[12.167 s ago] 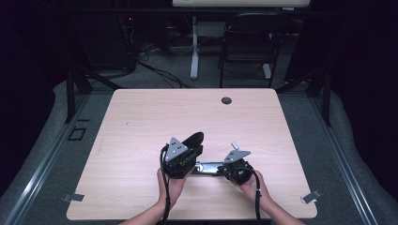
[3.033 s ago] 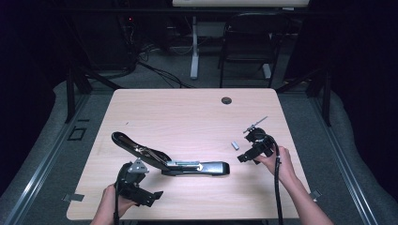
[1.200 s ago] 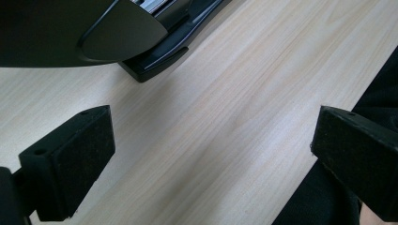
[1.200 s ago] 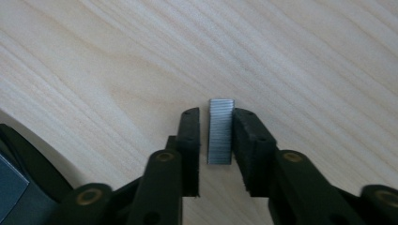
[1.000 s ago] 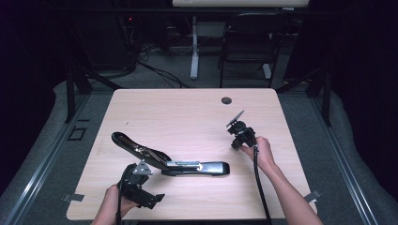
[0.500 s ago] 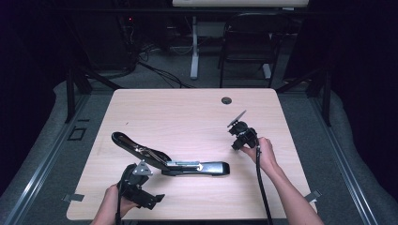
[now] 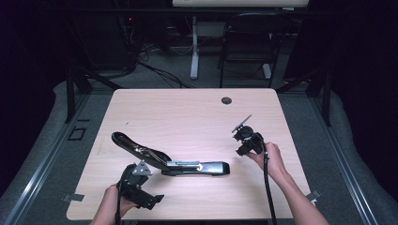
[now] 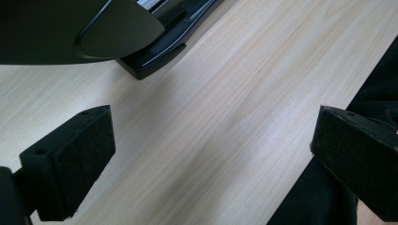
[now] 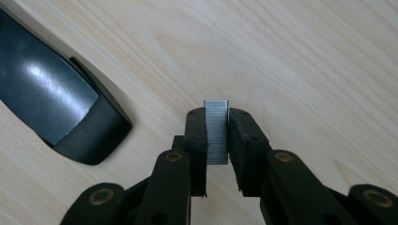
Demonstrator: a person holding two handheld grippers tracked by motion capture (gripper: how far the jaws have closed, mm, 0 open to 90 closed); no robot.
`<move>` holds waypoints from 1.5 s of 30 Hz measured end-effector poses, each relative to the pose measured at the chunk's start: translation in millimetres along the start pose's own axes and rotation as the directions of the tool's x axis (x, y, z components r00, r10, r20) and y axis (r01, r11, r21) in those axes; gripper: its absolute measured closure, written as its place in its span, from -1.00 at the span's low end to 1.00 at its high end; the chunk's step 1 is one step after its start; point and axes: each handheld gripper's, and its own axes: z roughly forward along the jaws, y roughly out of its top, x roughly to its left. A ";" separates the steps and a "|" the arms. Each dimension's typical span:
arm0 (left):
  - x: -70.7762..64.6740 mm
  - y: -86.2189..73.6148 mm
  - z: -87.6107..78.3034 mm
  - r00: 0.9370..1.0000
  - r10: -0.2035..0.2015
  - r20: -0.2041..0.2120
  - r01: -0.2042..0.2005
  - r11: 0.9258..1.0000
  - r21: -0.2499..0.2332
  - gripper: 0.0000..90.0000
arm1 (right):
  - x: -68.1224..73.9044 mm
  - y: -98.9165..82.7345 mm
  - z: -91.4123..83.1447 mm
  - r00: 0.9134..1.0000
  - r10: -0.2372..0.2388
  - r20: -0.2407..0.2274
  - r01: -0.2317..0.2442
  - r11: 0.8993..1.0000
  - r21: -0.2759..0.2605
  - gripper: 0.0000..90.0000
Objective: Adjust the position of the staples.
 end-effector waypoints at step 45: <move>7.3 -19.5 -6.6 0.997 -0.073 0.037 0.072 0.997 0.032 -0.99 | 26.0 -48.8 6.0 0.999 -0.048 0.002 0.048 0.995 0.085 0.72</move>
